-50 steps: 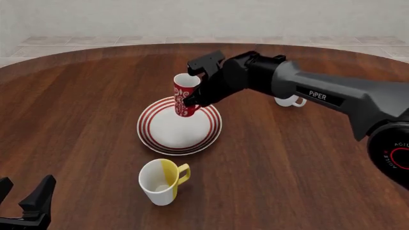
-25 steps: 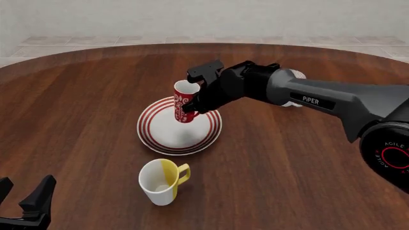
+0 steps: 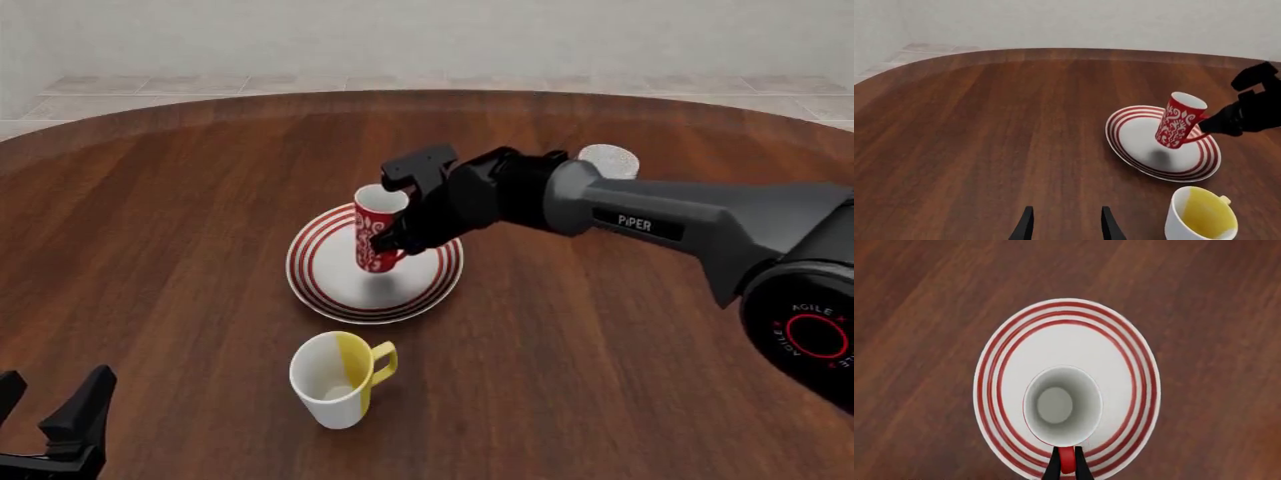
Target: Pick up the red mug and put it on the plate
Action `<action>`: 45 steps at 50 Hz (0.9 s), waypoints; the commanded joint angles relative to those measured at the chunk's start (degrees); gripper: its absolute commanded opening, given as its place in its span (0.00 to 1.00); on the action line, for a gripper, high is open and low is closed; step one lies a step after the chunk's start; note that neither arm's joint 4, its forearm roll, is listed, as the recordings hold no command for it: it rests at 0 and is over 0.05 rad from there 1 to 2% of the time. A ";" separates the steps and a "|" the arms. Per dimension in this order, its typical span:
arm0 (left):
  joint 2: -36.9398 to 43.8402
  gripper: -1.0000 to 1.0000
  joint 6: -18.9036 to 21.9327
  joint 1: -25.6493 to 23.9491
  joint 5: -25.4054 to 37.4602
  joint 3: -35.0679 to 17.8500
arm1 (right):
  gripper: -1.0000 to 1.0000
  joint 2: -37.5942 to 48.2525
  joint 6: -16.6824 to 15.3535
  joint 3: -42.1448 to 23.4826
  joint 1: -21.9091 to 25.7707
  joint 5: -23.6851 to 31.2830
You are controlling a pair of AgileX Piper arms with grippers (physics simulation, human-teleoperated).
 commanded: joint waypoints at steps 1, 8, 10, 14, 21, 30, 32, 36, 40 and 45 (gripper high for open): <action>0.00 1.00 0.01 0.11 -0.09 0.06 | 0.00 0.22 0.63 0.61 0.34 -0.69; 0.00 1.00 -0.05 0.06 -0.06 0.16 | 0.00 0.14 0.41 1.01 0.51 -0.72; 0.00 1.00 -0.08 0.08 -0.01 0.13 | 0.00 0.20 0.39 1.05 0.52 -0.81; 0.00 1.00 -0.06 0.08 0.05 0.08 | 0.00 0.44 0.45 1.15 0.59 -1.05; 0.00 1.00 -0.08 0.03 0.03 0.11 | 0.00 0.67 0.56 1.38 0.71 -1.23; 0.00 1.00 -0.08 0.02 0.05 0.10 | 0.00 0.99 0.73 1.88 0.80 -1.71; 0.00 1.00 -0.09 -0.01 0.08 0.13 | 0.00 0.95 0.84 1.85 0.88 -1.68; 0.00 1.00 -0.14 0.04 0.05 0.17 | 0.00 1.27 0.67 1.68 0.79 -1.67; 0.00 1.00 -0.17 0.05 0.09 0.15 | 0.00 1.44 0.78 1.80 0.75 -1.75; 0.00 1.00 -0.24 0.06 0.16 0.07 | 0.00 1.47 1.10 2.86 1.36 -2.25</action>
